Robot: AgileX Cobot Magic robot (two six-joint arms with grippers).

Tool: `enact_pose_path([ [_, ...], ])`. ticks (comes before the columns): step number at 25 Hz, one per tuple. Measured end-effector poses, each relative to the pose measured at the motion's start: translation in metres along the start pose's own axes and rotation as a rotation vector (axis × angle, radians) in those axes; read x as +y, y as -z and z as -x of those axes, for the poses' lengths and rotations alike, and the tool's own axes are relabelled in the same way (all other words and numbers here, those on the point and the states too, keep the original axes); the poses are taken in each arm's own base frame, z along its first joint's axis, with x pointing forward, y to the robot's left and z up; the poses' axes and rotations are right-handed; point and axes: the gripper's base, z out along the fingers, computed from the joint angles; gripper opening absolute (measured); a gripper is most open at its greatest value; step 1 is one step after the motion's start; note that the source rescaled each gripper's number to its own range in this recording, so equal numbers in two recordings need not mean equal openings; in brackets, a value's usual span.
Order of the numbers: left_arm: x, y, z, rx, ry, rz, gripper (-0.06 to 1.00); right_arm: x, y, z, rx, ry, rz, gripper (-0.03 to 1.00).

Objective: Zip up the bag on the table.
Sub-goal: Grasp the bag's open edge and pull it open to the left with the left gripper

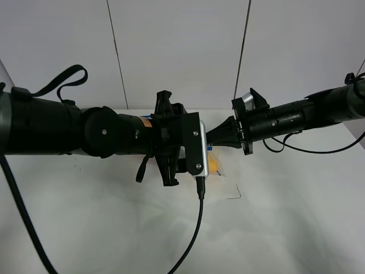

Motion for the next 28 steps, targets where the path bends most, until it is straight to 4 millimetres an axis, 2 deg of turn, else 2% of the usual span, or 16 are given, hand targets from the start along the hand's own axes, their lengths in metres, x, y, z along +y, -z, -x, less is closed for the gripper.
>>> enact_pose_path([
  [2, -0.003, -0.003, -0.003, 0.006, -0.022, 0.018, 0.88, 0.000, 0.000, 0.000, 0.000, 0.000, 0.000, 0.00],
  [7, -0.017, -0.008, -0.015, 0.036, -0.103, 0.018, 0.71, 0.000, 0.000, 0.000, 0.001, 0.000, 0.000, 0.00],
  [19, -0.015, -0.008, -0.016, 0.035, -0.118, 0.071, 0.33, 0.000, 0.000, 0.000, 0.003, 0.001, -0.002, 0.00],
  [22, -0.015, -0.008, -0.016, 0.035, -0.118, 0.071, 0.29, 0.000, 0.000, 0.000, 0.003, 0.001, -0.002, 0.00],
  [28, -0.021, -0.008, -0.008, 0.012, -0.132, 0.060, 0.28, 0.000, 0.000, 0.000, 0.003, 0.001, -0.002, 0.00],
])
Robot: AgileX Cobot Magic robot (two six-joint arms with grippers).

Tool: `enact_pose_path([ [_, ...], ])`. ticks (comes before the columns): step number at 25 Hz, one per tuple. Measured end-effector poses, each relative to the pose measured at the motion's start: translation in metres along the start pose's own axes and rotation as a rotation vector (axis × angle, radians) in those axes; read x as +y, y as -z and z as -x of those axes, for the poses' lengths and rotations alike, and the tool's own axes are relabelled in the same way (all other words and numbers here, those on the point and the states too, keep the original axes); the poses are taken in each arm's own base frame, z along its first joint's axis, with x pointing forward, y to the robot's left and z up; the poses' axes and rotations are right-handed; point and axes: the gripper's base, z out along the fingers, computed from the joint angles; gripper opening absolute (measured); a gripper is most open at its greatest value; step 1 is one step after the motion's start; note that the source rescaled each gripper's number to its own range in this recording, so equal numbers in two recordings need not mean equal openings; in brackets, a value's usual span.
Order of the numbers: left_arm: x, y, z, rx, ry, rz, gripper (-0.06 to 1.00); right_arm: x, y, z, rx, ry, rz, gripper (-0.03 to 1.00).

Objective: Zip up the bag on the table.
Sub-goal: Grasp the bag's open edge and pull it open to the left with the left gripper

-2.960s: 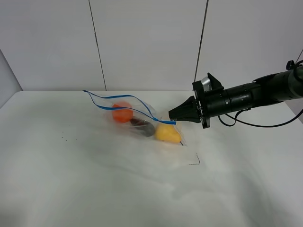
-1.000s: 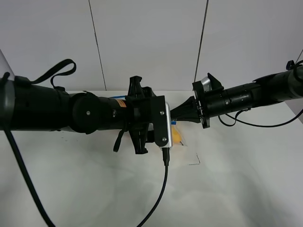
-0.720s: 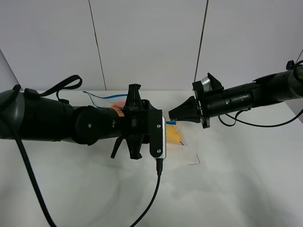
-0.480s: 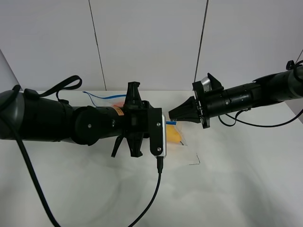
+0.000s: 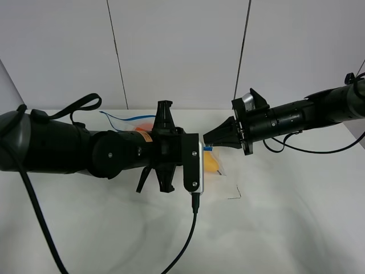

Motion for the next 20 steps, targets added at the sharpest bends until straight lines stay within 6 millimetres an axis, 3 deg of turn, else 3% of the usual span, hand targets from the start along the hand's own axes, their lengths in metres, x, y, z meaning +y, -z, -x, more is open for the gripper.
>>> enact_pose_path([
  [8, -0.0013, 0.0003, 0.0018, -0.004, -0.003, -0.003, 0.27, 0.0000, 0.0000, 0.0000, 0.000, 0.000, 0.000, 0.00],
  [20, -0.0086, 0.0029, -0.0043, 0.010, -0.009, 0.017, 0.00, -0.0002, 0.0000, -0.0003, 0.003, 0.002, -0.002, 0.00],
])
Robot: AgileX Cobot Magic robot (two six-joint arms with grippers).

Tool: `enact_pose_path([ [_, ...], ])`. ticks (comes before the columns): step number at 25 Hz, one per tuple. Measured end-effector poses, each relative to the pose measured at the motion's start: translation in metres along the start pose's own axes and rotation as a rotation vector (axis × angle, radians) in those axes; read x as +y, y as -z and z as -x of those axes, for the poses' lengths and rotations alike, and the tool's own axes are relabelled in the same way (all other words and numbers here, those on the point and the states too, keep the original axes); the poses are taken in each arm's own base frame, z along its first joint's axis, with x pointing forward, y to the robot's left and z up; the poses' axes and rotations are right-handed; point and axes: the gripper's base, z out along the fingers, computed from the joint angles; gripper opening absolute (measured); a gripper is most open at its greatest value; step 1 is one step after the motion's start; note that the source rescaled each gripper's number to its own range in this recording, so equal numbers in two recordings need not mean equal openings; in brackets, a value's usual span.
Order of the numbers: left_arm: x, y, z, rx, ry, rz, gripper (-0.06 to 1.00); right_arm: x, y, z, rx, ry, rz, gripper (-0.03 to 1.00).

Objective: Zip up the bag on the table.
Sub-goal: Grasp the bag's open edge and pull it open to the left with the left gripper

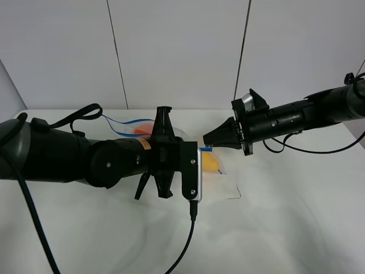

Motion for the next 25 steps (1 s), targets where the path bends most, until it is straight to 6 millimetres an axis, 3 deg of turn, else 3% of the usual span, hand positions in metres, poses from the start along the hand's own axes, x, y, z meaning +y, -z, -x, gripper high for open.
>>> enact_pose_path([
  [12, 0.011, 0.007, -0.001, -0.005, 0.001, 0.038, 0.00, 0.002, 0.000, 0.001, -0.007, -0.007, 0.018, 0.00],
  [18, 0.019, 0.006, -0.020, 0.043, -0.003, 0.048, 0.00, 0.003, -0.001, 0.003, -0.032, -0.016, 0.024, 0.00],
  [25, 0.045, 0.019, -0.047, 0.108, 0.033, 0.116, 0.00, 0.004, -0.001, 0.003, -0.032, -0.018, 0.032, 0.00],
])
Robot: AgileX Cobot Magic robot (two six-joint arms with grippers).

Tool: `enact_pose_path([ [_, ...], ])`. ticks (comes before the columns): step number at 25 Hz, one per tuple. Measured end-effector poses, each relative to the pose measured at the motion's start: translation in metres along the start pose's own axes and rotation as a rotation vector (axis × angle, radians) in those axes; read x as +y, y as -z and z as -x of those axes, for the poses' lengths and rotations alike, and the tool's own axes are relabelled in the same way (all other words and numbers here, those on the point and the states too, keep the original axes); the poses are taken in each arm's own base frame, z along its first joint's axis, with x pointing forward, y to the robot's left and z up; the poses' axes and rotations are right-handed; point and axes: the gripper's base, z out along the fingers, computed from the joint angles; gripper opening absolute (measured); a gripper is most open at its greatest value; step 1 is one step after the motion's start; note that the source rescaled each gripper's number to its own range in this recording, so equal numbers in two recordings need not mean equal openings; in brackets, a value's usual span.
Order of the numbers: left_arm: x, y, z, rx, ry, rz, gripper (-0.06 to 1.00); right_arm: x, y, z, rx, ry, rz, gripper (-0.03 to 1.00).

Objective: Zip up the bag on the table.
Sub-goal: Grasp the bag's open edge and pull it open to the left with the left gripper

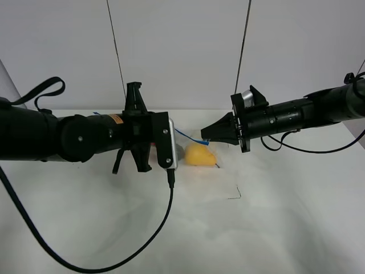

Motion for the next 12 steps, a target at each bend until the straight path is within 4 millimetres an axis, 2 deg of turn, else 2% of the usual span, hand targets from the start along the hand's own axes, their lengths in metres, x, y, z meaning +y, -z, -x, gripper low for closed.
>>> enact_pose_path([
  [3, 0.009, 0.004, -0.010, 0.025, 0.008, 0.015, 0.00, 0.000, 0.000, 0.000, 0.001, 0.000, 0.000, 0.00],
  [12, 0.019, 0.003, -0.043, 0.114, 0.042, 0.025, 0.00, -0.001, 0.000, -0.001, 0.006, 0.003, -0.006, 0.00],
])
